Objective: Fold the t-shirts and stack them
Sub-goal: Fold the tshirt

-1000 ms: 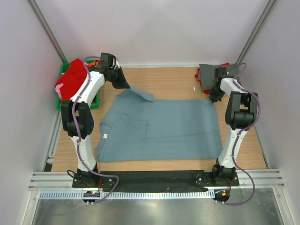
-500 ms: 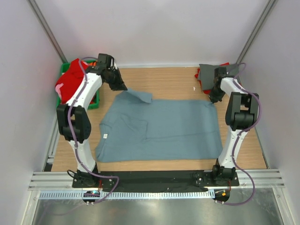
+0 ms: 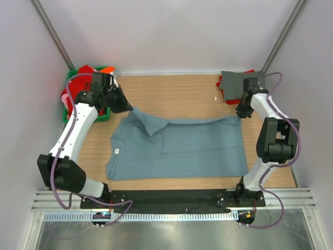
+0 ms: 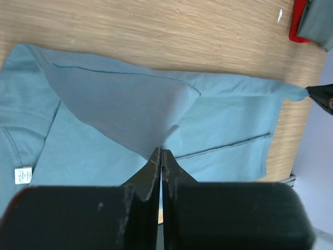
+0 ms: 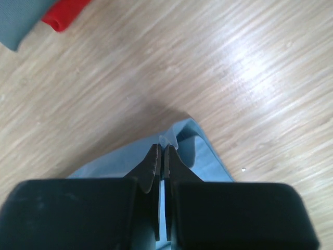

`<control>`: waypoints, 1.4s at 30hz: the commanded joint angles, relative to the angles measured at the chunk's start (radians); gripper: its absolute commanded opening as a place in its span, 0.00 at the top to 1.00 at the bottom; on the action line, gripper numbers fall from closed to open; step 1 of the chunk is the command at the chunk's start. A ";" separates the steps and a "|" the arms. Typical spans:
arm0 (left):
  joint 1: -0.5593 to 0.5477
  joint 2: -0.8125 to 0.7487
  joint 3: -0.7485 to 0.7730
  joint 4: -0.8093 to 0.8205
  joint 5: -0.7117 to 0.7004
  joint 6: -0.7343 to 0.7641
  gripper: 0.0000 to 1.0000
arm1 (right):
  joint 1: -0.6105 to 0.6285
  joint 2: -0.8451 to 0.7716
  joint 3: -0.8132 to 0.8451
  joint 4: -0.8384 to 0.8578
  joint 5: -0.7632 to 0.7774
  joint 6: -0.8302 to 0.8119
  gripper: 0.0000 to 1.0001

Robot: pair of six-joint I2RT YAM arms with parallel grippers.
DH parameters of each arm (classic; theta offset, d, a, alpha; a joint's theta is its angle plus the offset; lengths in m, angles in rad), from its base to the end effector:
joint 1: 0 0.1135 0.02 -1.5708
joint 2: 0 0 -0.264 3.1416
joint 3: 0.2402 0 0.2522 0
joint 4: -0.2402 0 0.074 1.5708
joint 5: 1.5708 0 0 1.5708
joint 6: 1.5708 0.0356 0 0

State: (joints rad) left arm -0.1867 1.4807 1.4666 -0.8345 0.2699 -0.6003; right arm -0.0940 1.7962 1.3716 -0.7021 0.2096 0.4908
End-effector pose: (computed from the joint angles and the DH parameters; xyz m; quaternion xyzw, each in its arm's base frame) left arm 0.3064 -0.0675 0.3517 -0.1438 0.9170 -0.2505 0.2751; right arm 0.3713 -0.0425 0.2263 0.3017 0.9223 -0.0569 0.2348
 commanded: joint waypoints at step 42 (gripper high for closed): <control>0.001 -0.455 -0.774 0.133 -0.124 -0.207 0.51 | -0.003 -0.261 -0.379 0.087 -0.036 -0.038 0.99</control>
State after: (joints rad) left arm -0.1867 1.0016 0.7319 -0.8406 0.1986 -0.7712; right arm -0.0940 1.5616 0.9947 -0.6495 0.1883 0.4648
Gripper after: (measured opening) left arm 0.499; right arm 0.043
